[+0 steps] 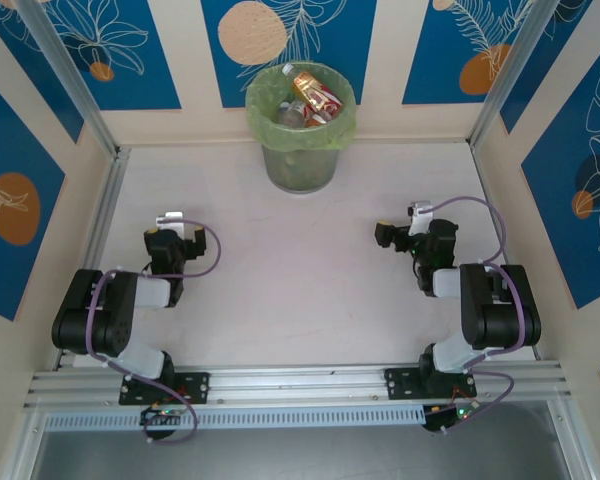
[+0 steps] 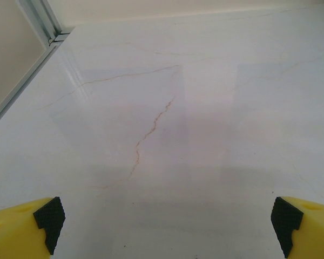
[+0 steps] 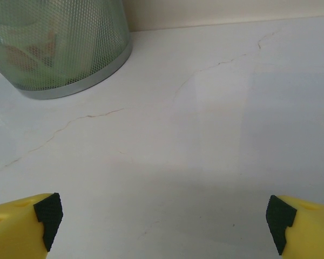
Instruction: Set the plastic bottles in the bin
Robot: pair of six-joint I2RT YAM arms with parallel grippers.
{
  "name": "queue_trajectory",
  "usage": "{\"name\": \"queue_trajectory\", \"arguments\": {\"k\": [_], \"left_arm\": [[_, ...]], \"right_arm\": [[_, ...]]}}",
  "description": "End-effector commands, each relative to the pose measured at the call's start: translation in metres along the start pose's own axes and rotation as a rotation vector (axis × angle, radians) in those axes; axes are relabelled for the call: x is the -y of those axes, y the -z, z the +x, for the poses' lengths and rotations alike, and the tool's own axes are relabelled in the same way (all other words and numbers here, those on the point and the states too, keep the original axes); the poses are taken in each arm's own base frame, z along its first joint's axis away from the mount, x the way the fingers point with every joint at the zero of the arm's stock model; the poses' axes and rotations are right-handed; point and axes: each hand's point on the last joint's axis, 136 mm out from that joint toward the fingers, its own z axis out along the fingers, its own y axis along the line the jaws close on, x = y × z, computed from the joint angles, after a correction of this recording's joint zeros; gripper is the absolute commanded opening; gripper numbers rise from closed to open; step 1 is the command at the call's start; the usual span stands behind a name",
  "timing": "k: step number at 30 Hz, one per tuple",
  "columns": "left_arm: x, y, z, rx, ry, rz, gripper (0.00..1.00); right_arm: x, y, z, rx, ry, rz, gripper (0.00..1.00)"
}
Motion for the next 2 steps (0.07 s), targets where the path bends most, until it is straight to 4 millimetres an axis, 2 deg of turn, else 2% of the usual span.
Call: {"name": "queue_trajectory", "arguments": {"k": [1, 2], "left_arm": [[0.0032, 0.0020, -0.0079, 0.034, -0.003, 0.008, 1.00], [0.0038, 0.0021, -0.0073, 0.034, -0.003, 0.012, 1.00]], "right_arm": [[-0.0052, 0.0007, -0.0018, 0.009, 0.002, -0.022, 0.99], [-0.0051, 0.0006, -0.0016, 0.008, 0.002, -0.021, 0.99]]}}
